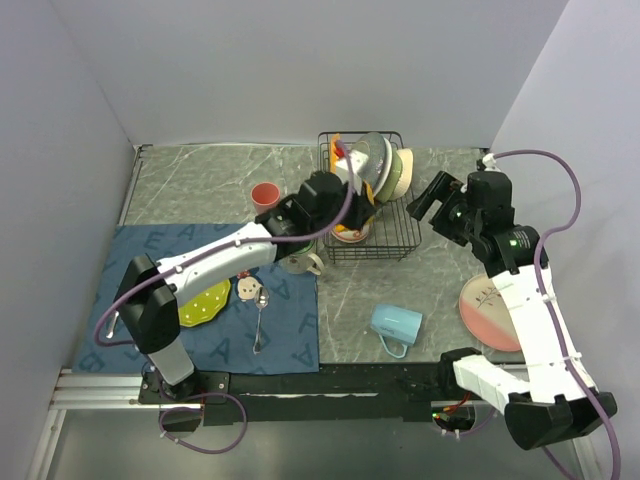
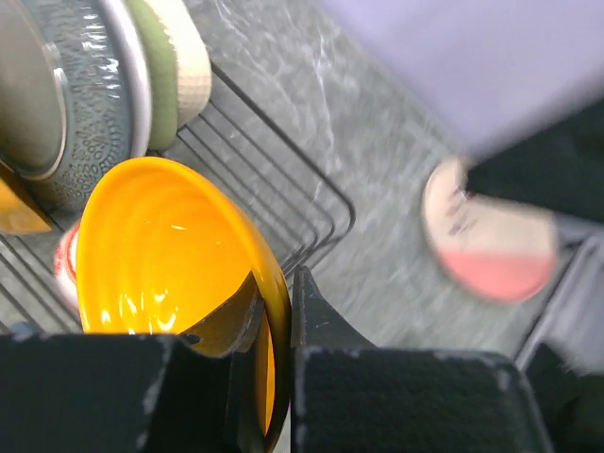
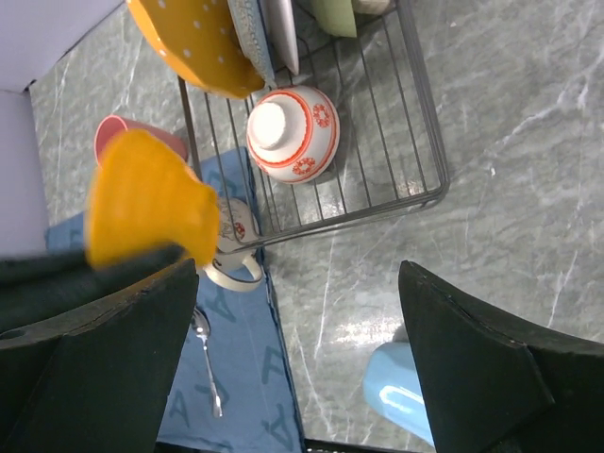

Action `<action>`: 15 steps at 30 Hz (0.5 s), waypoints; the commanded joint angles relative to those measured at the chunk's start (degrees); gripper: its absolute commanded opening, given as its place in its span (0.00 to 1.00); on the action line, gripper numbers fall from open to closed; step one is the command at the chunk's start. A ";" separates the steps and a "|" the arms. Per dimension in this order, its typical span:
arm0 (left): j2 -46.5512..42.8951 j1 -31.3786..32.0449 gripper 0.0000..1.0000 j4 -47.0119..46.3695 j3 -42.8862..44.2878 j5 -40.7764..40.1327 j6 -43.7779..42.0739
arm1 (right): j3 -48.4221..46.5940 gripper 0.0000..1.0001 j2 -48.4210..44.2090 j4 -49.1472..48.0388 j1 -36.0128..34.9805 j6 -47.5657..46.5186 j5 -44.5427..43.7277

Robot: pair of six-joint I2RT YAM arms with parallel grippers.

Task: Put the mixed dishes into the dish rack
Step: Pass the bowl from the right arm to the left, then place the bowl upside down on the dish rack

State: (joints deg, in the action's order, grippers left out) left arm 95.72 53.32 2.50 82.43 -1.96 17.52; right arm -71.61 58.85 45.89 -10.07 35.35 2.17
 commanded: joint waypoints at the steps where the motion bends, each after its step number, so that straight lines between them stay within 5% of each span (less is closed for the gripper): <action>1: 1.04 -3.66 0.01 -7.42 4.93 5.90 15.51 | 0.07 0.94 -2.95 -2.65 0.49 0.95 -2.09; 15: 13.69 -6.82 0.01 -23.58 6.35 20.85 32.22 | -0.11 0.94 -7.69 -1.42 0.93 -0.64 -2.09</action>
State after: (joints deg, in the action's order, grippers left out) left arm 108.25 46.74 -11.66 87.46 14.37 43.68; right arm -71.22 52.97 45.74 -9.69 35.31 1.21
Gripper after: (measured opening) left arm 0.115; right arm 0.943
